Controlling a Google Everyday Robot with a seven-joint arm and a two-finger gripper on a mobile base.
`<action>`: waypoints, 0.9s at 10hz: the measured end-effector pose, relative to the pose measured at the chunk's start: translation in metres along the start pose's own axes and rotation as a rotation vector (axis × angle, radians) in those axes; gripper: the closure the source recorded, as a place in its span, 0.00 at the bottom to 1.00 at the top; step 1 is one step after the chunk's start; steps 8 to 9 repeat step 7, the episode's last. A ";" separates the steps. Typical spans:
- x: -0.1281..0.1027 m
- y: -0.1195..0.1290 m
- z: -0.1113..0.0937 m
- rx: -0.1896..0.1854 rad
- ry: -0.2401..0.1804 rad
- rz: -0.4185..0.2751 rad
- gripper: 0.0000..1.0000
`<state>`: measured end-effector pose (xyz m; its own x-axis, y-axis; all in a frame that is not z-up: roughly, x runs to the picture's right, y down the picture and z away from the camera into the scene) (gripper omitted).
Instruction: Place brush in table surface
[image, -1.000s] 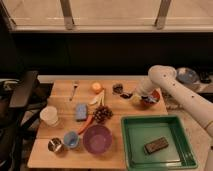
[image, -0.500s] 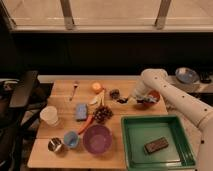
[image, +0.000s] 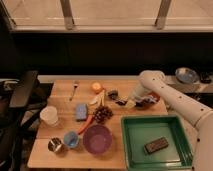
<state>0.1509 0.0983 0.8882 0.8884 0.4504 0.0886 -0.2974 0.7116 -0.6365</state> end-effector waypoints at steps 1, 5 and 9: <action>0.000 0.001 0.000 -0.002 -0.002 -0.001 0.37; 0.005 0.004 0.000 -0.015 -0.015 0.000 0.28; 0.002 0.005 0.001 -0.016 -0.015 -0.003 0.28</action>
